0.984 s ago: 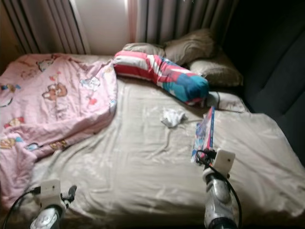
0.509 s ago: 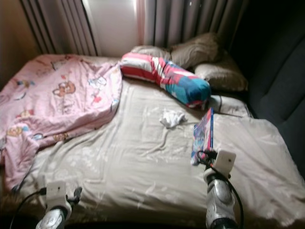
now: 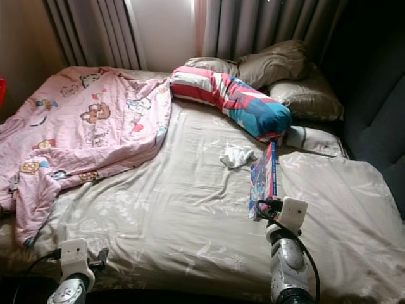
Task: Clean up the room
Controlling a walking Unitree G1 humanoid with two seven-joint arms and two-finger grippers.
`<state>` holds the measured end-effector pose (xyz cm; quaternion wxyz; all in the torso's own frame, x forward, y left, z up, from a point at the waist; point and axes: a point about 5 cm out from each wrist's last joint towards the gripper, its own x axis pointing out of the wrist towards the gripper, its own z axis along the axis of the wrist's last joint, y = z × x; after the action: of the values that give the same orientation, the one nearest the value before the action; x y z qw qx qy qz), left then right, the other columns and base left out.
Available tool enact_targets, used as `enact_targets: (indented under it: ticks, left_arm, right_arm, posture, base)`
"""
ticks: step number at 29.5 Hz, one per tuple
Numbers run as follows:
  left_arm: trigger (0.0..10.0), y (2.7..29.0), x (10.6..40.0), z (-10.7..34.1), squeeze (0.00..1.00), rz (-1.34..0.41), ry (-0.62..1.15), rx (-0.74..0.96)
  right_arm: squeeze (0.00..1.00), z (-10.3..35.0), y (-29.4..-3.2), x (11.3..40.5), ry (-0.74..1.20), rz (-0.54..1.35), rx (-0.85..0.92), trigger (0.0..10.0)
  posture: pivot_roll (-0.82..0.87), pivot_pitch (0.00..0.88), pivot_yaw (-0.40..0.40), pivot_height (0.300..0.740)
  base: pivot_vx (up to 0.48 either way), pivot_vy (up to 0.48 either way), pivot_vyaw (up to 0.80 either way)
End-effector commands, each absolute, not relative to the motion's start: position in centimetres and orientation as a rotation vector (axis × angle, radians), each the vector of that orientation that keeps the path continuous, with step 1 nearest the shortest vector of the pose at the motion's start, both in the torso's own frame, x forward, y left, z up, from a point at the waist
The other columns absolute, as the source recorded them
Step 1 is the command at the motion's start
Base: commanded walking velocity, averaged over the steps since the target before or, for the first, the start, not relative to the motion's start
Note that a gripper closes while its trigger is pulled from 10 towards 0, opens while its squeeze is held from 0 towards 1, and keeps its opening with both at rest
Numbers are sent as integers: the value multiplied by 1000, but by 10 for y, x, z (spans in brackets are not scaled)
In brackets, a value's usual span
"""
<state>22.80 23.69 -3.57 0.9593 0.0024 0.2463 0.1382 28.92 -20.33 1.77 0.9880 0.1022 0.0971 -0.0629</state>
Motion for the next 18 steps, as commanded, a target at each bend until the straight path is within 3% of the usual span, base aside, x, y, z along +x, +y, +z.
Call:
enact_targets:
  ticks: [1, 5, 18]
  left_arm:
    - [10000, 236, 227, -37, 0, 272, 508, 11]
    - [10000, 237, 227, -37, 0, 272, 508, 13]
    - [10000, 238, 227, -37, 0, 271, 512, 10]
  right_arm:
    - [0, 24, -206, 294, 171, -128, 197, 10000]
    - [0, 24, -206, 294, 174, -129, 198, 10000]
    - [0, 20, -206, 292, 196, -136, 189, 10000]
  posture:
    - [39, 26, -50, 731]
    - [38, 27, -49, 731]
    - [36, 18, -47, 731]
  base:
    - [0, -274, 0]
    - [0, -262, 0]
    - [0, 0, 0]
